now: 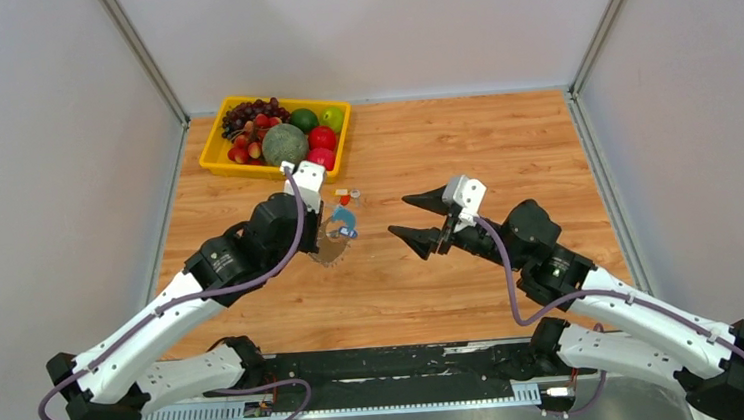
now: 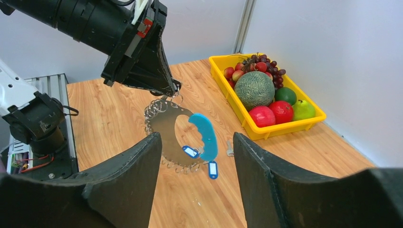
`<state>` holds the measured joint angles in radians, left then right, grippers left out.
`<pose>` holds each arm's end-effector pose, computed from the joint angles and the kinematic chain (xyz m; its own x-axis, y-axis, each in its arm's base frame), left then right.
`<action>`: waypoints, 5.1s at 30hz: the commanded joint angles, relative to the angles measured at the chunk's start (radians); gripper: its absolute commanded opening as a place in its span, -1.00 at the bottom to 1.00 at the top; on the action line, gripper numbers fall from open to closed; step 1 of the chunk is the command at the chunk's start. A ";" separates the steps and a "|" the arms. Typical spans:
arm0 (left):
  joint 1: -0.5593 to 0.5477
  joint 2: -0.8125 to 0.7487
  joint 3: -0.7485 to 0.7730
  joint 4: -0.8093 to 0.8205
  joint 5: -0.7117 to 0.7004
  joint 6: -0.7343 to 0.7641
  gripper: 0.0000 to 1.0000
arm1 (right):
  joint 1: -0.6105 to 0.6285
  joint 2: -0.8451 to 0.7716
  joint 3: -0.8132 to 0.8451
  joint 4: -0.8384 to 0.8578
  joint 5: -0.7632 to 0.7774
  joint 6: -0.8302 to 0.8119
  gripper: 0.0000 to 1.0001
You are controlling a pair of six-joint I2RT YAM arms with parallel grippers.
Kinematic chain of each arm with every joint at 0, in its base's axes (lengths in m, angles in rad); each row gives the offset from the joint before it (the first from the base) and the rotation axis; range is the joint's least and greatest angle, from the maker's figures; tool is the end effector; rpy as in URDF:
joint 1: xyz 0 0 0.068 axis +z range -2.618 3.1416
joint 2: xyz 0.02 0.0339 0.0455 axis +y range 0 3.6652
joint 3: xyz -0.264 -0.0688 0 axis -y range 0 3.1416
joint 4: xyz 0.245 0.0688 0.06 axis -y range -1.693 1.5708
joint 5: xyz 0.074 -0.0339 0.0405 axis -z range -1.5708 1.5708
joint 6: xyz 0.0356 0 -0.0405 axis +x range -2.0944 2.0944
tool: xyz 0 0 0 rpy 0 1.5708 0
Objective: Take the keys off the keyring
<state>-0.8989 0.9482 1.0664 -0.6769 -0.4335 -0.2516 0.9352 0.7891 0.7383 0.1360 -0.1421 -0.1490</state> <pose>0.1315 -0.1413 0.3601 -0.4412 0.1918 -0.8767 0.3910 0.9204 0.0046 0.1091 0.1564 0.3576 0.1806 -0.0027 -0.9835 -0.8631 0.4790 -0.1598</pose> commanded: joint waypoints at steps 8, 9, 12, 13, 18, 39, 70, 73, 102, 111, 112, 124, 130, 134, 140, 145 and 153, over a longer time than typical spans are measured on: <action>-0.001 0.076 0.199 -0.306 -0.021 -0.160 -1.00 | 0.001 0.132 0.060 0.101 -0.058 0.250 0.02; -0.001 0.083 0.211 -0.343 -0.008 -0.169 -1.00 | 0.002 0.144 0.052 0.121 -0.077 0.251 -0.01; -0.001 0.134 0.280 -0.425 0.039 -0.187 -1.00 | 0.007 0.182 0.031 0.183 -0.145 0.249 -0.05; -0.002 0.147 0.295 -0.467 0.046 -0.190 -1.00 | 0.011 0.193 0.026 0.198 -0.156 0.245 -0.06; -0.001 0.249 0.411 -0.584 0.104 -0.192 -1.00 | 0.058 0.233 -0.019 0.290 -0.159 0.188 -0.06; -0.002 0.268 0.466 -0.554 0.427 0.034 -1.00 | 0.090 0.347 -0.069 0.379 -0.247 0.070 0.08; -0.003 0.148 0.424 -0.487 0.664 0.349 -1.00 | 0.088 0.229 -0.099 0.354 -0.175 0.011 -0.26; -0.003 0.129 0.421 -0.492 0.686 0.406 -1.00 | 0.087 0.237 -0.086 0.353 -0.139 0.019 -0.27; -0.037 0.135 0.506 -0.520 0.674 0.528 -1.00 | 0.086 0.391 0.034 0.327 -0.330 0.077 -0.23; -0.059 0.110 0.459 -0.467 0.686 0.537 -1.00 | 0.085 0.379 0.019 0.388 -0.368 0.106 -0.24; -0.061 0.111 0.458 -0.464 0.687 0.538 -1.00 | 0.086 0.382 0.021 0.391 -0.370 0.111 -0.24; -0.067 0.100 0.440 -0.448 0.687 0.552 -1.00 | 0.085 0.393 0.025 0.446 -0.432 0.157 -0.22; -0.071 0.086 0.430 -0.436 0.687 0.569 -1.00 | 0.086 0.403 0.030 0.456 -0.453 0.181 -0.22; -0.075 0.066 0.422 -0.408 0.685 0.579 -1.00 | 0.085 0.421 0.044 0.448 -0.470 0.186 -0.20; -0.078 0.028 0.391 -0.345 0.710 0.605 -1.00 | 0.085 0.446 0.057 0.469 -0.491 0.206 -0.20; -0.080 0.018 0.374 -0.346 0.681 0.615 -1.00 | 0.085 0.428 0.047 0.476 -0.461 0.214 -0.18; -0.081 0.066 0.436 -0.441 0.621 0.507 -1.00 | 0.085 0.392 0.041 0.393 -0.360 0.169 -0.16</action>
<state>-0.9756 0.9939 1.4452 -1.1069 0.2276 0.3141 1.0183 1.2167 0.7547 0.5453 -0.5423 0.0391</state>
